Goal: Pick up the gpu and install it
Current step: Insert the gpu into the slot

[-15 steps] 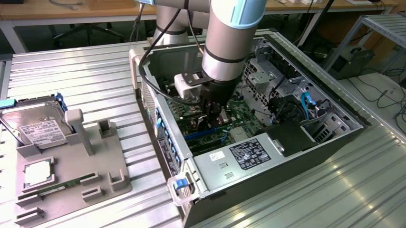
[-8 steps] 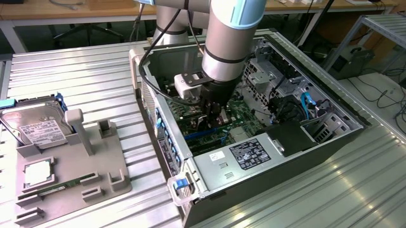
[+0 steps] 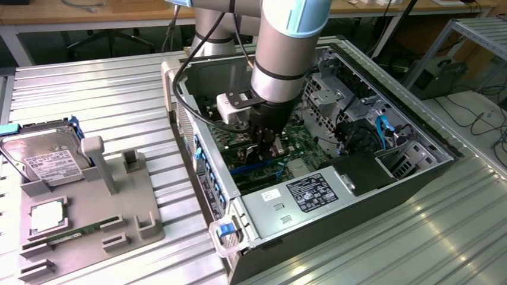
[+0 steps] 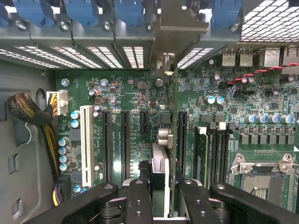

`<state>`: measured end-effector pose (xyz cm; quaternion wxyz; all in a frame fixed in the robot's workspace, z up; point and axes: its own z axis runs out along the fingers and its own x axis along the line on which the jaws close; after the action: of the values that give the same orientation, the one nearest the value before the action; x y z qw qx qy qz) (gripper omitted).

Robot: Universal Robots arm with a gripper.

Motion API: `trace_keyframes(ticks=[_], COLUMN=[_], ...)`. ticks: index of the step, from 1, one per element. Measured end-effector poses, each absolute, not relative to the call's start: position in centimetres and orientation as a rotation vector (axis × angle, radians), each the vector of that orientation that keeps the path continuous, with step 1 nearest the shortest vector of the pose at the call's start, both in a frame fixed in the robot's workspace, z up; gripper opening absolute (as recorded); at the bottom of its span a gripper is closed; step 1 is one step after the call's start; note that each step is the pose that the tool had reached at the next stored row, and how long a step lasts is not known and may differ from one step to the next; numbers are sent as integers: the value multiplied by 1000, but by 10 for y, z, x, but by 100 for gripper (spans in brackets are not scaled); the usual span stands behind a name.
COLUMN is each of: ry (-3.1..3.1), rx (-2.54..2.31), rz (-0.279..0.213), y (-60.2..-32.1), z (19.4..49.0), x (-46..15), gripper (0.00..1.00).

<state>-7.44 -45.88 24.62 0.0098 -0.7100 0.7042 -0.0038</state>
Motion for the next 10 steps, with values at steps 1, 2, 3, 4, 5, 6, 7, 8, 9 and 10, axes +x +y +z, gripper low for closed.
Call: trace_keyframes(ticks=[1,2,3,4,5,6,7,8,9,10], ry=[2199,2199,2199,2199,2199,2199,2199,2198,2198,2198], rx=[-2217,-2217,-2217,-2217,-2217,-2217,-2217,-2216,-2216,-2216], rz=[-12,-11,-11,-11,-11,-10,-10,-10,-10,-10], y=[-459,-459,-459,-459,-459,-459,-459,-459,-459,-459], z=[246,245,244,243,243,243,243,243,243,243], x=[-74,-74,-74,-74,-74,-74,-74,-74,-74,-74], gripper=[28,28,28,28,28,28,28,28,28,28])
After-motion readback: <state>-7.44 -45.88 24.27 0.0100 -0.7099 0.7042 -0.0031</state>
